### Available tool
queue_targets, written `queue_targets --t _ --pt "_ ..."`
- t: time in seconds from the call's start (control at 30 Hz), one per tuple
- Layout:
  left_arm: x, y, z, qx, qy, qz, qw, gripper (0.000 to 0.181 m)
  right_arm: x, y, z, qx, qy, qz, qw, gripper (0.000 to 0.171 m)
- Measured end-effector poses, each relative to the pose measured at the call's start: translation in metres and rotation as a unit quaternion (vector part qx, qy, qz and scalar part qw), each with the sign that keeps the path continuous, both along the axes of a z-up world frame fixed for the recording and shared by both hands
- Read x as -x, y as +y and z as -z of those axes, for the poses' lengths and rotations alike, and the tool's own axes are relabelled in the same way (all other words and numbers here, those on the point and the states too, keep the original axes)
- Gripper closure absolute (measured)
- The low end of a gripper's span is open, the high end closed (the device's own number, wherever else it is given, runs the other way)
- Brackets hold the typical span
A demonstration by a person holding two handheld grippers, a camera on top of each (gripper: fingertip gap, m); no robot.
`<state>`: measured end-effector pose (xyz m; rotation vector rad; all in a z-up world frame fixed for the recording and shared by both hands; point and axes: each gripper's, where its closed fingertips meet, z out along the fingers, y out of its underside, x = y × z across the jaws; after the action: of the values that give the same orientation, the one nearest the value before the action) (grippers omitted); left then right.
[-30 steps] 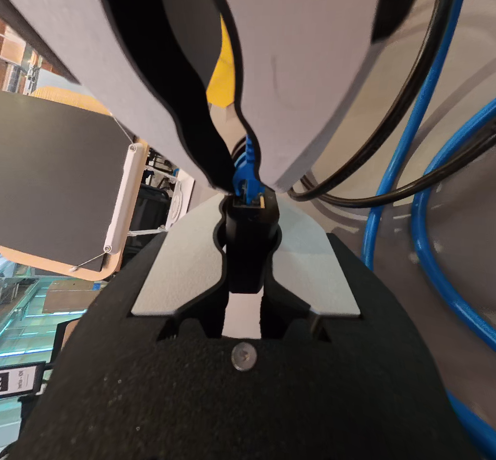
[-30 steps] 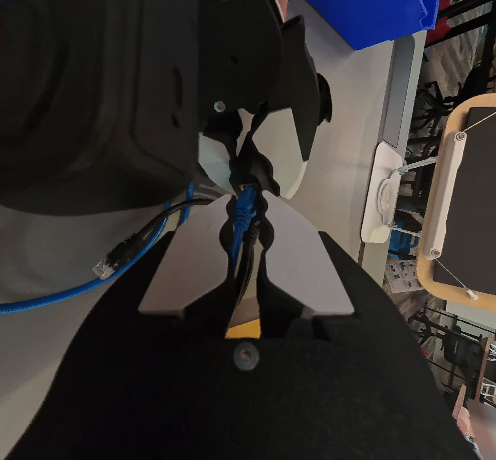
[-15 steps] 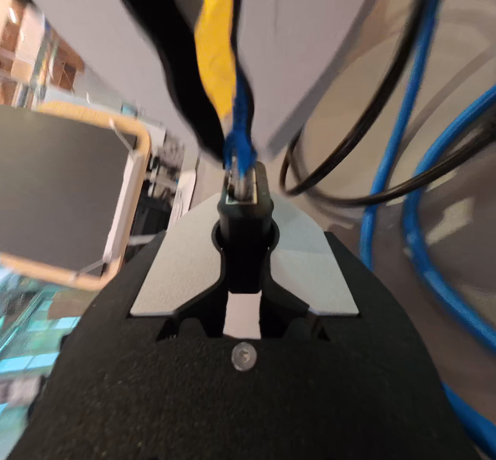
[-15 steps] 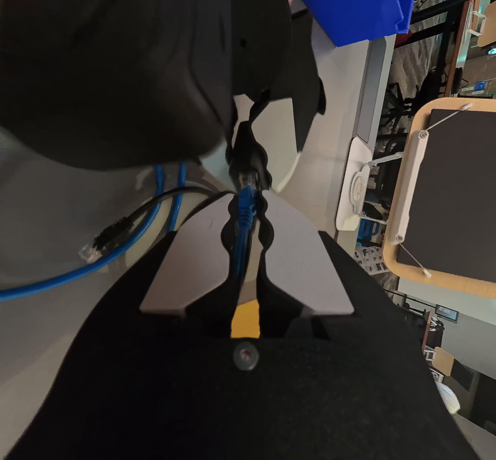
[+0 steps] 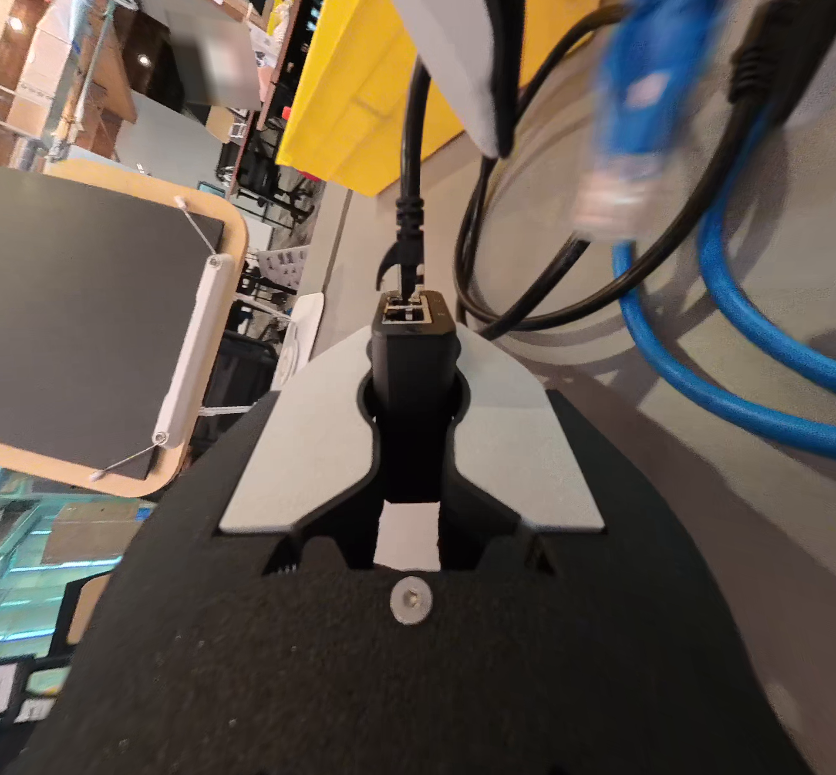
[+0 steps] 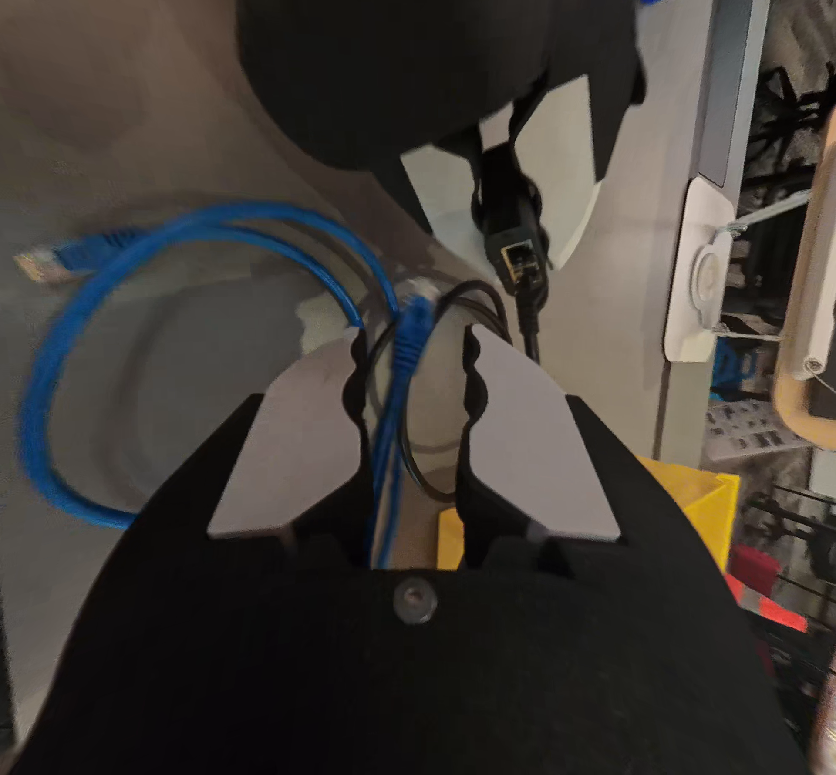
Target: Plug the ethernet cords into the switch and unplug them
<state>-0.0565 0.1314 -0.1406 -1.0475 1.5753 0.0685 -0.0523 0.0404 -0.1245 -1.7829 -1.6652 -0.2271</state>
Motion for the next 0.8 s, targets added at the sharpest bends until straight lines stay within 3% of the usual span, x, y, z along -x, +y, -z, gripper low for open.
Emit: queue_targets --t 0.17,0.27,0.3,0.43,0.8 --pt "0.001 -0.004 0.005 0.033 0.01 0.03 0.999 0.156 0.032 -0.01 -0.07 0.039 0.145 -0.041 0.988 0.134" --pt "0.002 -0.006 -0.002 0.022 -0.001 0.04 0.999 0.156 0.029 0.006 -0.098 0.068 0.216 -0.044 0.973 0.136" --pt "0.002 -0.008 -0.003 0.02 -0.004 0.044 0.999 0.155 0.021 0.02 -0.096 0.057 0.213 -0.034 0.975 0.14" --pt "-0.001 -0.015 -0.006 0.053 -0.017 0.064 0.996 0.156 0.006 0.044 -0.033 0.0 0.045 -0.055 0.998 0.142" --pt "0.002 -0.012 -0.007 0.054 -0.017 0.057 0.997 0.156 0.011 0.053 -0.017 -0.013 0.019 -0.075 0.997 0.154"
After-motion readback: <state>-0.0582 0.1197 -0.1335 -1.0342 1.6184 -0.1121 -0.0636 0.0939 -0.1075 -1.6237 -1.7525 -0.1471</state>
